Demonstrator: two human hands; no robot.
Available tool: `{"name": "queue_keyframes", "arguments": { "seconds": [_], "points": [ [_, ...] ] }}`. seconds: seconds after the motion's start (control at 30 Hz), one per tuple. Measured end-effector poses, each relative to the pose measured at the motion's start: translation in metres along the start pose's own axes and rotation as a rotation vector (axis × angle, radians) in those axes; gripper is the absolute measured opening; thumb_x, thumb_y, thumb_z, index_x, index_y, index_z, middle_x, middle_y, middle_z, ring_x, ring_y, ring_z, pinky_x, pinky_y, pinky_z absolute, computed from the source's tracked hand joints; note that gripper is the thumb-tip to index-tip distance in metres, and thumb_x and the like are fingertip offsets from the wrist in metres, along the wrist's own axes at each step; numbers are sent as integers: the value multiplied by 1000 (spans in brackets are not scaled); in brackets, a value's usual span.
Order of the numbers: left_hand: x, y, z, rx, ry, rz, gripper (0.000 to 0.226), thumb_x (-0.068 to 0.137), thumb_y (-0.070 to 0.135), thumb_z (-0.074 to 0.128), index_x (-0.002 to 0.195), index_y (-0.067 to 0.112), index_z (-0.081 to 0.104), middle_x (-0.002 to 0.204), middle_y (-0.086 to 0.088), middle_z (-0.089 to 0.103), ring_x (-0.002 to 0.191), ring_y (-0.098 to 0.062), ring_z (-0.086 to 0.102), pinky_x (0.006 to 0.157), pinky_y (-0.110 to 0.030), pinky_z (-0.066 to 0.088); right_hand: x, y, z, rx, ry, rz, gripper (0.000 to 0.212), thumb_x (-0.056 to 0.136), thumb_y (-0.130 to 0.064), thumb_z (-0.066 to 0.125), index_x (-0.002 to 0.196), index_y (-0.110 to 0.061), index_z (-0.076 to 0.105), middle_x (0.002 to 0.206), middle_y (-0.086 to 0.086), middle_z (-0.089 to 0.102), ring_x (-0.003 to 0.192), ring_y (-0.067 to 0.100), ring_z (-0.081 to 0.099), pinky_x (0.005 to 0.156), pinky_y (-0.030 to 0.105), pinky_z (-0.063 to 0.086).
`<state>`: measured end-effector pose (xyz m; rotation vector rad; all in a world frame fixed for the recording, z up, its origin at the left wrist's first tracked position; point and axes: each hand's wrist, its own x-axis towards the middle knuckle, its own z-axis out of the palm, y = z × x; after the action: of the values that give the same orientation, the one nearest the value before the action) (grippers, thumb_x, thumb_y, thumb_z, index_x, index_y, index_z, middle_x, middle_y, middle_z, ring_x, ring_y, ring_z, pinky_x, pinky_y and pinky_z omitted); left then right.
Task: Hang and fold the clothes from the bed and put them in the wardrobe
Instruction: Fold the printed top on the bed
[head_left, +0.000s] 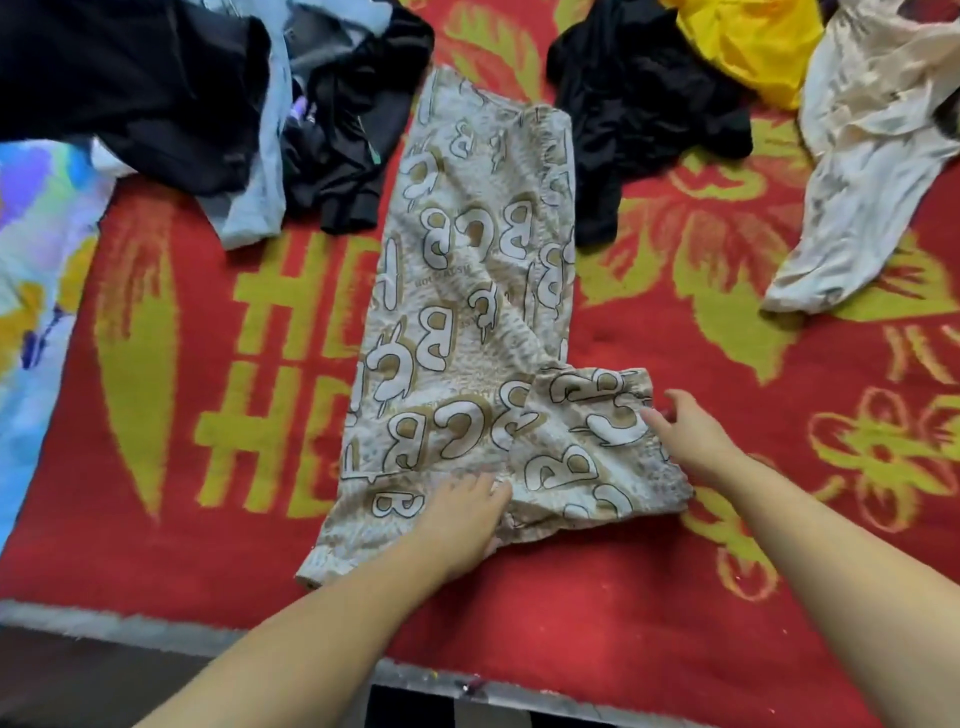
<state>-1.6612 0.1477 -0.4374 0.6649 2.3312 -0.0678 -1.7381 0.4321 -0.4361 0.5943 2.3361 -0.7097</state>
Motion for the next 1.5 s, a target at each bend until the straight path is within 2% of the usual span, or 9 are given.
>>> {"name": "queue_keyframes", "arguments": {
  "seconds": [0.23,0.47,0.67,0.83,1.0,1.13,1.23,1.37,1.5],
  "points": [
    [5,29,29,-77,-28,158,50,86,-3,40,136,5,32,119,-17,47,99,-37,55,67,-42,37,5,-2,37,31,22,16,40,96,-37,47,117,-4,50,118,24,60,110,41,54,80,40,41],
    [-17,16,54,-287,-200,213,71,96,16,41,152,25,-1,140,-12,37,119,-31,42,90,-42,43,-10,35,23,-11,40,106,31,94,-32,54,117,-13,45,104,16,63,98,37,59,71,35,38],
    [-9,-10,29,-168,133,163,63,94,24,43,151,25,16,143,-11,34,132,-29,33,107,-41,27,-21,17,10,177,-117,36,20,84,-12,68,75,-10,51,64,0,49,56,17,46,45,23,35],
    [-1,-41,15,-327,-146,64,56,100,38,38,152,30,18,161,-3,2,148,-22,-2,116,-56,10,-52,-60,-11,375,-174,-212,21,88,-19,63,104,-30,56,79,-5,66,58,12,57,54,25,42],
    [-7,-85,-17,-950,62,-216,33,98,11,37,123,15,59,126,-4,59,120,-25,50,98,-32,40,-79,-143,45,172,-468,-468,42,92,-38,58,132,-35,46,105,0,68,85,8,64,77,26,51],
    [-22,-133,-12,-429,229,-251,69,88,-4,39,151,14,19,156,-7,22,142,-24,23,113,-38,25,-74,-146,97,-441,-348,-603,56,98,-43,45,148,-25,30,145,3,45,128,21,46,105,35,38],
    [-26,-154,-5,56,189,84,100,79,-9,43,148,23,-23,155,-7,-27,143,-23,-24,116,-42,-10,-84,-115,125,-762,-244,-752,74,93,-39,46,154,-22,8,161,8,6,148,25,6,118,47,9],
    [-19,-169,18,422,22,507,91,92,7,44,147,26,-26,150,-5,-35,138,-24,-33,109,-53,-22,-104,-63,157,-1005,-399,-783,104,83,-32,55,144,-28,-28,151,12,-32,138,30,-34,106,55,-24],
    [-13,-179,39,532,-32,639,86,95,8,43,149,28,-21,150,-4,-33,143,-21,-23,109,-51,-20,-107,-57,172,-1036,-245,-818,103,76,-15,65,151,-30,-3,158,23,0,144,38,-8,110,65,-4]
  ]
}}
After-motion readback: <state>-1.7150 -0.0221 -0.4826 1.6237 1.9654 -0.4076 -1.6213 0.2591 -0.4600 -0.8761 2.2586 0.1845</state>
